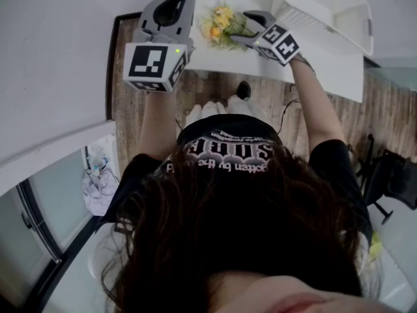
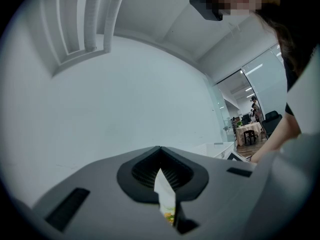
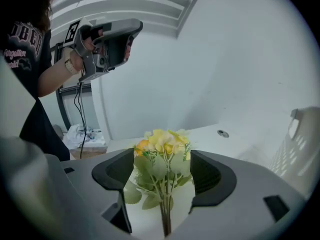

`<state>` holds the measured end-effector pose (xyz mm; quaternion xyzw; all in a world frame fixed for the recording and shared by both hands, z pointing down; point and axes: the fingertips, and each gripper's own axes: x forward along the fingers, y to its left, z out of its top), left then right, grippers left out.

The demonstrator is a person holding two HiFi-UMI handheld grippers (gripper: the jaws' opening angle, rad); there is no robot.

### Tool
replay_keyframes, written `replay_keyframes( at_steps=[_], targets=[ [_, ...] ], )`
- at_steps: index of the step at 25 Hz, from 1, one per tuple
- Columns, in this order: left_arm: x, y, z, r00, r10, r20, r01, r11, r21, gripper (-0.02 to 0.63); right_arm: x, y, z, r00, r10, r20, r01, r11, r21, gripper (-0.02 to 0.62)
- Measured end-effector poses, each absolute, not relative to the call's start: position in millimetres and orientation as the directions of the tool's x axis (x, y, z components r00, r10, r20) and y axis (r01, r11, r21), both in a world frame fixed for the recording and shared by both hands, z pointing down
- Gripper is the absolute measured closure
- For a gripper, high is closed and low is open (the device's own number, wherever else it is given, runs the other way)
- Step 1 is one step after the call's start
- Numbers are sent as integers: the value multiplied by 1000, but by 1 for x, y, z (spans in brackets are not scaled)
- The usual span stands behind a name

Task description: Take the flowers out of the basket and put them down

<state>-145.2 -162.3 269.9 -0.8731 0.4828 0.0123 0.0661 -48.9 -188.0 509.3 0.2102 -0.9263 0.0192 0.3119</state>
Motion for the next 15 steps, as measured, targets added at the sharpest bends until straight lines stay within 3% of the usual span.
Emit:
replay_keyframes(
  at_steps=[11,15],
  targets=[
    [-128,-166,271,568,-818,-90,-823,-560,-101,606,-33,-186,413,-764,-510,396,-513,852,108,249],
    [-123,-166,272,578,-811,-88,-816,-570,-98,606,-17,-185,384,-754,-568,330,-571,815,100,318]
  ],
)
